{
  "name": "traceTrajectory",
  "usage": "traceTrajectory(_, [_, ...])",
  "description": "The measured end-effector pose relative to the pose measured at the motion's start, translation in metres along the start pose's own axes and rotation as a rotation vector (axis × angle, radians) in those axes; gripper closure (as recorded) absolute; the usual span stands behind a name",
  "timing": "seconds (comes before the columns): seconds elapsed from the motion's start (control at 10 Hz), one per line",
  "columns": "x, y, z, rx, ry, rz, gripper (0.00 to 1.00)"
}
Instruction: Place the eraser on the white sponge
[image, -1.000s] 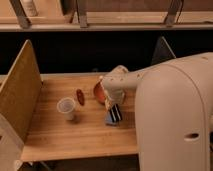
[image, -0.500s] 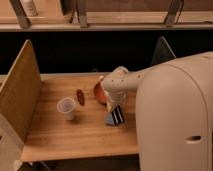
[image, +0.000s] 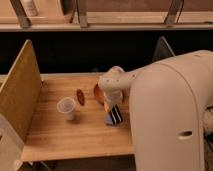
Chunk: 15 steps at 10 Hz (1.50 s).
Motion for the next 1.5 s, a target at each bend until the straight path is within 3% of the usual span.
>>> traceTrajectory(0.5, [0.007,0.006,0.034,-0.020,0.094,0.009,1.00])
traceTrajectory(0.8, [0.007,0.011,0.042,-0.029,0.114,0.013,0.97])
traceTrajectory(1.5, [0.006,0.010,0.042,-0.027,0.113,0.012,0.28])
